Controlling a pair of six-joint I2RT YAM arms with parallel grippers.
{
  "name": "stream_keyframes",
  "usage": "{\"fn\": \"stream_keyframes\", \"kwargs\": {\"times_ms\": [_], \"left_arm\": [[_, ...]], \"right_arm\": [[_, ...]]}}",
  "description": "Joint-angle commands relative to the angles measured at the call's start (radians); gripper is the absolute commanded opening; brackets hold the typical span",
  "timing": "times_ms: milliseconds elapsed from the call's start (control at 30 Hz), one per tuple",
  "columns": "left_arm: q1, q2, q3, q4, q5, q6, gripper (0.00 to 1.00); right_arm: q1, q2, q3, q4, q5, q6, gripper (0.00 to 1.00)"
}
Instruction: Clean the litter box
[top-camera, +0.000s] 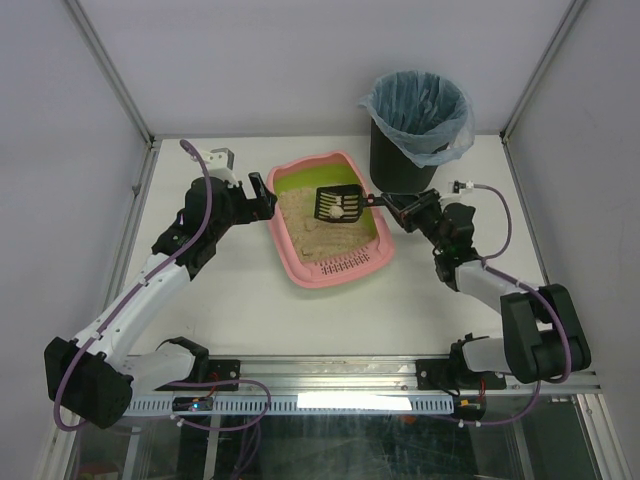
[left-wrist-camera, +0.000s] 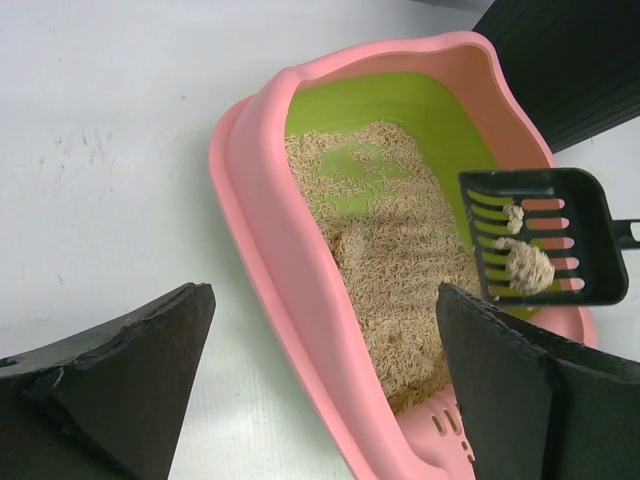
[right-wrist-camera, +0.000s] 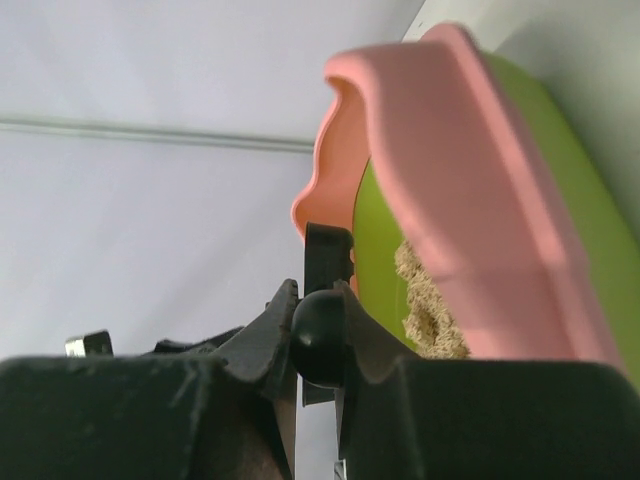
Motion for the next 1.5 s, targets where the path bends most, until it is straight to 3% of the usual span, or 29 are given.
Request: {"fn": "stream_keyframes", "kwargs": {"times_ms": [0,100,200,333,500,633,767,867,933,1033,1133,1267,1400,1467], "left_arm": [[0.010,0.006,0.025,0.047,0.015,0.014,0.98],[0.011,-0.001,0.028,0.037,0.015,0.007,0.98],[0.010,-0.005,0.000,0.068,0.006,-0.003,0.99],[0.010,0.018,0.033,0.048,0.055,-0.010,0.97],[0.010,0.015,0.014,0.079,0.039,-0.017,0.98],[0.010,0.014,0.032,0.059,0.044,-0.012,0.97],[0.011,0.011,0.013,0.081,0.020,-0.012,0.99],[0.010,0.017,0.032,0.060,0.045,-0.012,0.97],[0.011,-0.001,0.016,0.070,0.029,-0.019,0.98],[0.010,-0.001,0.006,0.081,0.014,-0.013,0.99],[0.009,0.006,0.033,0.053,0.027,-0.002,0.98],[0.010,-0.015,0.003,0.076,-0.003,-0.011,0.99],[0.011,-0.001,0.030,0.053,0.021,-0.004,0.98],[0.010,-0.018,0.019,0.057,0.007,-0.011,0.99]], "right_arm": [[0.026,-0.017,0.064,0.011,-0.004,-0.040,0.00],[-0.039,-0.039,-0.009,0.085,0.011,0.041,0.00],[0.047,-0.030,0.085,0.000,-0.030,-0.053,0.00],[-0.045,-0.070,0.005,0.011,0.039,0.008,0.00],[0.044,-0.041,0.088,-0.015,-0.011,-0.064,0.00],[-0.045,-0.046,-0.001,0.089,0.016,0.050,0.00],[0.076,-0.023,0.098,-0.009,-0.008,-0.059,0.00],[-0.024,-0.039,0.015,0.036,0.022,0.026,0.00],[-0.009,-0.035,0.017,0.082,0.002,0.042,0.00],[0.059,-0.040,0.090,-0.025,-0.005,-0.052,0.00],[-0.028,-0.065,0.022,0.023,0.035,0.023,0.00],[0.051,-0.050,0.108,-0.049,-0.015,-0.056,0.00],[-0.019,-0.077,0.050,-0.007,0.029,0.018,0.00],[0.021,-0.061,0.116,-0.045,-0.012,-0.035,0.00]]}}
